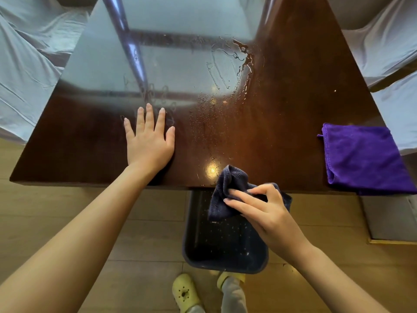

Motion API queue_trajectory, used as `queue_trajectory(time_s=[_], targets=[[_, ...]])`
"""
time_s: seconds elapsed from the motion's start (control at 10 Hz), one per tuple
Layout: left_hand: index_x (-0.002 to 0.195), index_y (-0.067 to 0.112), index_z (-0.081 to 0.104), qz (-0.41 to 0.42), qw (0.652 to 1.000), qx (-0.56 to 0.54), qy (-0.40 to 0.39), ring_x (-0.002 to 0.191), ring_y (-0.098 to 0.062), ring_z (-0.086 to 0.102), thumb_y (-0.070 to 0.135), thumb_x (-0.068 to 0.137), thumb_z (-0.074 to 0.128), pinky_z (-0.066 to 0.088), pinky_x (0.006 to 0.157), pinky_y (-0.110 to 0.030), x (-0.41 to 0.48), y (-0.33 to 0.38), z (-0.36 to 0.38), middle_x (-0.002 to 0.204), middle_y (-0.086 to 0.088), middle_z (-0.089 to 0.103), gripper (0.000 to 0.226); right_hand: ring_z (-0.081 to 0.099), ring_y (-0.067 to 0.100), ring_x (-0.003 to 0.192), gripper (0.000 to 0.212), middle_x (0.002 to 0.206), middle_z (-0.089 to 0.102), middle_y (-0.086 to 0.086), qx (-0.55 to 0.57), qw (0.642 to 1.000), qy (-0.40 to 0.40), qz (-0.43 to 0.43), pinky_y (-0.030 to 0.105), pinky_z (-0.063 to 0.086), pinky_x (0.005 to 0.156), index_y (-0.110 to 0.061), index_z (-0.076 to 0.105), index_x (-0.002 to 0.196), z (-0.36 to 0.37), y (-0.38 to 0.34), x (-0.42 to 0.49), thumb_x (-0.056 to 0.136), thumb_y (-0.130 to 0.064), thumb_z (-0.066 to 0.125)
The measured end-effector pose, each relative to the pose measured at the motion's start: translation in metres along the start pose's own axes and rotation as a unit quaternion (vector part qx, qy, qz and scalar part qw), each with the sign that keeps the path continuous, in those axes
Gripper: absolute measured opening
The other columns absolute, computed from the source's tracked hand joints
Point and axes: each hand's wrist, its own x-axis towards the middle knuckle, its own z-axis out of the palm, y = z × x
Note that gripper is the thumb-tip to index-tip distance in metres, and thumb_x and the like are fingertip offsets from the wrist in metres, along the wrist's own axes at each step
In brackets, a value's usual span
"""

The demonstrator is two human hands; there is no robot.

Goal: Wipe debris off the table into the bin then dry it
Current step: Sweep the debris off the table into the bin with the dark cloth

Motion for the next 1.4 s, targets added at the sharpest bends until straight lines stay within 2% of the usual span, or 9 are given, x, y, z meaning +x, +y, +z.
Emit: queue_trajectory(time_s=[0.1, 0.2, 0.3, 0.4, 0.6, 0.8, 0.9, 1.2, 1.4], targets=[[0.145, 0.022, 0.010, 0.000, 1.000, 0.000, 0.002, 0.143, -0.023, -0.003, 0.046, 0.093, 0.017, -0.007, 0.113, -0.051, 0.000, -0.001, 0.000, 0.156, -0.009, 0.004, 0.057, 0.047, 0.025, 0.107, 0.042, 0.131, 0.053, -0.003, 0.037, 0.999, 0.010, 0.028, 0.046, 0.049, 0.089, -0.016, 0.057, 0.124, -0.007, -0.001, -0.010, 0.084, -0.009, 0.064], [0.145, 0.022, 0.011, 0.002, 1.000, -0.005, 0.002, 0.143, -0.023, -0.003, 0.045, 0.094, 0.018, -0.007, 0.113, -0.051, 0.000, 0.000, -0.001, 0.156, -0.009, 0.005, 0.057, 0.047, 0.020, 0.102, 0.040, 0.129, 0.055, -0.005, 0.106, 0.988, 0.080, 0.078, 0.025, 0.040, 0.097, -0.019, 0.055, 0.124, -0.025, 0.001, -0.011, 0.085, -0.016, 0.060], [0.145, 0.021, 0.013, 0.006, 1.000, 0.000, 0.005, 0.143, -0.024, -0.002, 0.044, 0.094, 0.019, -0.007, 0.113, -0.050, 0.000, 0.000, -0.001, 0.156, -0.011, 0.007, 0.056, 0.050, 0.011, 0.102, 0.049, 0.115, 0.058, 0.000, 0.155, 0.962, 0.152, 0.165, 0.011, 0.035, 0.096, -0.023, 0.053, 0.126, -0.046, 0.017, 0.002, 0.082, -0.005, 0.065], [0.145, 0.023, 0.015, 0.016, 1.000, -0.008, 0.010, 0.143, -0.024, 0.000, 0.043, 0.094, 0.020, -0.006, 0.114, -0.049, -0.001, 0.001, -0.002, 0.156, -0.011, 0.009, 0.055, 0.052, 0.013, 0.100, 0.047, 0.101, 0.057, 0.008, 0.129, 0.953, 0.140, 0.236, 0.002, 0.032, 0.087, -0.027, 0.054, 0.126, -0.063, 0.048, 0.027, 0.084, -0.008, 0.064], [0.145, 0.023, 0.016, 0.026, 1.000, -0.015, 0.007, 0.143, -0.023, 0.002, 0.040, 0.095, 0.022, -0.003, 0.114, -0.049, -0.004, 0.006, -0.001, 0.156, -0.009, 0.010, 0.053, 0.041, 0.017, 0.098, 0.045, 0.105, 0.055, 0.009, 0.075, 0.967, 0.040, 0.238, 0.015, 0.028, 0.087, -0.026, 0.053, 0.127, -0.051, 0.075, 0.058, 0.085, -0.013, 0.063], [0.145, 0.023, 0.015, 0.021, 1.000, -0.016, 0.005, 0.143, -0.023, 0.002, 0.040, 0.095, 0.022, -0.003, 0.115, -0.048, -0.005, 0.008, -0.004, 0.156, -0.009, 0.010, 0.053, 0.038, 0.014, 0.094, 0.051, 0.123, 0.058, -0.001, 0.077, 0.988, 0.027, 0.134, 0.031, 0.042, 0.091, -0.023, 0.055, 0.125, -0.022, 0.023, 0.030, 0.079, -0.008, 0.069], [0.145, 0.023, 0.015, 0.020, 1.000, -0.017, 0.004, 0.143, -0.022, 0.001, 0.040, 0.095, 0.022, -0.003, 0.115, -0.048, -0.006, 0.007, -0.005, 0.156, -0.008, 0.010, 0.053, 0.041, 0.018, 0.096, 0.052, 0.127, 0.057, -0.002, 0.037, 0.991, 0.066, 0.112, 0.029, 0.045, 0.088, -0.020, 0.056, 0.124, 0.003, -0.006, 0.002, 0.076, -0.006, 0.072], [0.145, 0.023, 0.016, 0.026, 0.999, -0.019, 0.006, 0.143, -0.023, 0.002, 0.041, 0.095, 0.022, -0.002, 0.115, -0.049, -0.006, 0.006, -0.004, 0.156, -0.009, 0.010, 0.053, 0.040, 0.012, 0.101, 0.044, 0.104, 0.056, 0.011, 0.024, 0.936, 0.175, 0.304, 0.030, 0.049, 0.081, -0.013, 0.062, 0.110, 0.068, -0.005, -0.046, 0.070, 0.000, 0.076], [0.145, 0.023, 0.016, 0.030, 0.999, -0.024, 0.006, 0.143, -0.023, 0.002, 0.041, 0.095, 0.022, -0.003, 0.114, -0.048, -0.005, 0.007, -0.003, 0.156, -0.009, 0.010, 0.053, 0.046, 0.025, 0.106, 0.035, 0.113, 0.048, 0.012, 0.088, 0.891, 0.178, 0.408, 0.028, 0.039, 0.082, -0.015, 0.054, 0.109, 0.096, 0.026, -0.049, 0.078, -0.010, 0.070]])
